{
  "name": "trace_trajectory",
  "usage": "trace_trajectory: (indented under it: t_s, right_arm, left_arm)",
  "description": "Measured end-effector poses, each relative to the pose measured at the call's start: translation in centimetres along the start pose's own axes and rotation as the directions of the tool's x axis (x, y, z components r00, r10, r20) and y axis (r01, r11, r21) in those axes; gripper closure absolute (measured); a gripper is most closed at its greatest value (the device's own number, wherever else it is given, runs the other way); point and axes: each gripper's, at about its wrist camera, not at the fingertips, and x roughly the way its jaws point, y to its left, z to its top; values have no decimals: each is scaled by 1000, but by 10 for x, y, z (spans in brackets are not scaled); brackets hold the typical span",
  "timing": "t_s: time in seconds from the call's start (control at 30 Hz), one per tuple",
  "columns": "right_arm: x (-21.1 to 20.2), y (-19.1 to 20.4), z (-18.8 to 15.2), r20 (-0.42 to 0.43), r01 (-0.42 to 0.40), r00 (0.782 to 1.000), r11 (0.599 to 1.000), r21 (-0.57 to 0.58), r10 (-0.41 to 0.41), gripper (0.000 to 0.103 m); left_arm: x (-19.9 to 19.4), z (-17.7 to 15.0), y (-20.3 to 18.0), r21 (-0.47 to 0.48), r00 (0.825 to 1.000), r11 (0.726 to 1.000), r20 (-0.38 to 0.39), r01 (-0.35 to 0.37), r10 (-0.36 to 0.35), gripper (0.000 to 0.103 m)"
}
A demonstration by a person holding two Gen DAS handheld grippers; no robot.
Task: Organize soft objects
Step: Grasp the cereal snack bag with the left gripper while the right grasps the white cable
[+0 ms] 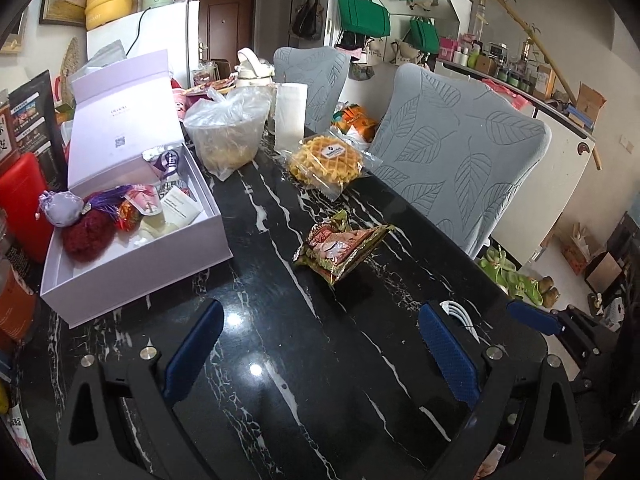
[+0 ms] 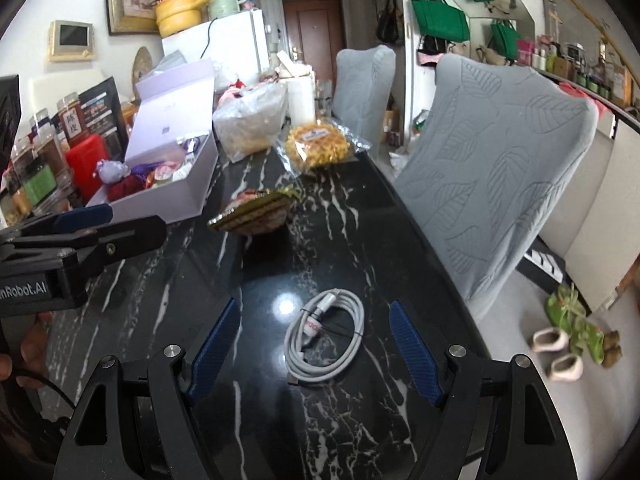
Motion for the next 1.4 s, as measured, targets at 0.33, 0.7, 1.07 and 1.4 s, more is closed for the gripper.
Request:
trace_trajectory:
  t_s: [0.33,0.7,1.07,1.4]
  right_arm:
    - [41,-3,-10,-103,37,994,999,22,-34,25]
    - [51,-10,-5,-108,55,993,998,39,-51,51]
    - [50,-24,7,-85,7,996,997,82,0,52]
    - [60,-38,19,-88,-10,996,995,98,19,52]
  left_arm:
    - [28,3,8,-8,999,999,-38,34,-35,3]
    - [46,13,11,-26,994,996,-75,82,-84,3]
    - [67,29,2,12,989,994,-108,106,-104,3]
    - [104,42,-4,23,981,994,-167,107,-101,3]
